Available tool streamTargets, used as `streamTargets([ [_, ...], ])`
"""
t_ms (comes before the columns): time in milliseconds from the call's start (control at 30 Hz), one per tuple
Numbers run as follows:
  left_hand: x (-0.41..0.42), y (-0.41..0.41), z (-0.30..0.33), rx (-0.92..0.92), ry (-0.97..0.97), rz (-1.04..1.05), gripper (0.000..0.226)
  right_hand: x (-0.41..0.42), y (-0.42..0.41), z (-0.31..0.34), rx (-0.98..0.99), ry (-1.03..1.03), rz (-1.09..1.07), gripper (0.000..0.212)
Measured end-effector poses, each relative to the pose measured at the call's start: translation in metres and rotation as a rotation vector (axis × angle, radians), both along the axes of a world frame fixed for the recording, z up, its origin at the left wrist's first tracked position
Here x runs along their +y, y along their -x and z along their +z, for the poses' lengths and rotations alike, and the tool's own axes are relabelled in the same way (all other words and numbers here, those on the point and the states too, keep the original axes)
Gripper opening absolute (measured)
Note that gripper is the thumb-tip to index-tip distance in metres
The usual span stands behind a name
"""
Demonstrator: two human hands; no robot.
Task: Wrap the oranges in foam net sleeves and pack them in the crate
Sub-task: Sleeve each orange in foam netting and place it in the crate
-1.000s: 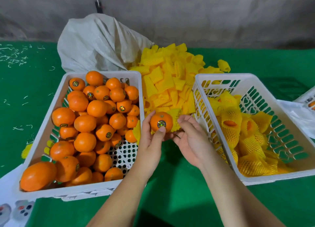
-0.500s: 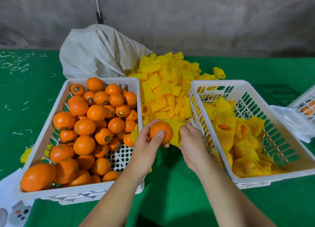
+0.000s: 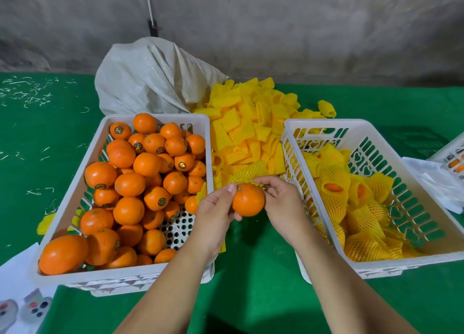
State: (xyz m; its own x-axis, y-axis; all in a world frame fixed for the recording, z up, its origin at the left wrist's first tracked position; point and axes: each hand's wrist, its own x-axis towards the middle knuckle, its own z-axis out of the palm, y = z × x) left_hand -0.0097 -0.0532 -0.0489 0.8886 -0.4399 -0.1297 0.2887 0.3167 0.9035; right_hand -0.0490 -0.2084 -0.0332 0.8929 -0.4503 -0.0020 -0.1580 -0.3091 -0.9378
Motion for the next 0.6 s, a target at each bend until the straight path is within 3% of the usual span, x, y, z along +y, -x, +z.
streamTargets([
  [100,-0.013,0.0,-0.001,-0.054,-0.127,0.101,0.053,0.014,-0.005,-0.002,-0.015,0.101,-0.126,0.027],
  [200,-0.021,0.0,-0.001,-0.004,-0.099,0.166,0.049,0.024,-0.012,-0.001,-0.023,0.103,-0.171,0.022],
  [333,-0.016,0.002,-0.004,-0.017,-0.049,0.048,0.075,0.018,-0.013,-0.001,0.007,0.116,-0.168,0.021],
  [433,-0.01,0.0,-0.001,0.017,-0.009,0.065,0.07,0.007,-0.012,0.003,0.013,0.177,-0.078,0.023],
  [533,-0.008,0.0,-0.001,0.042,0.069,0.117,0.076,-0.011,-0.009,0.01,0.006,0.069,0.106,0.018],
  [600,-0.01,0.002,0.002,0.027,0.073,0.176,0.058,-0.016,-0.007,0.012,0.005,0.063,0.124,0.01],
])
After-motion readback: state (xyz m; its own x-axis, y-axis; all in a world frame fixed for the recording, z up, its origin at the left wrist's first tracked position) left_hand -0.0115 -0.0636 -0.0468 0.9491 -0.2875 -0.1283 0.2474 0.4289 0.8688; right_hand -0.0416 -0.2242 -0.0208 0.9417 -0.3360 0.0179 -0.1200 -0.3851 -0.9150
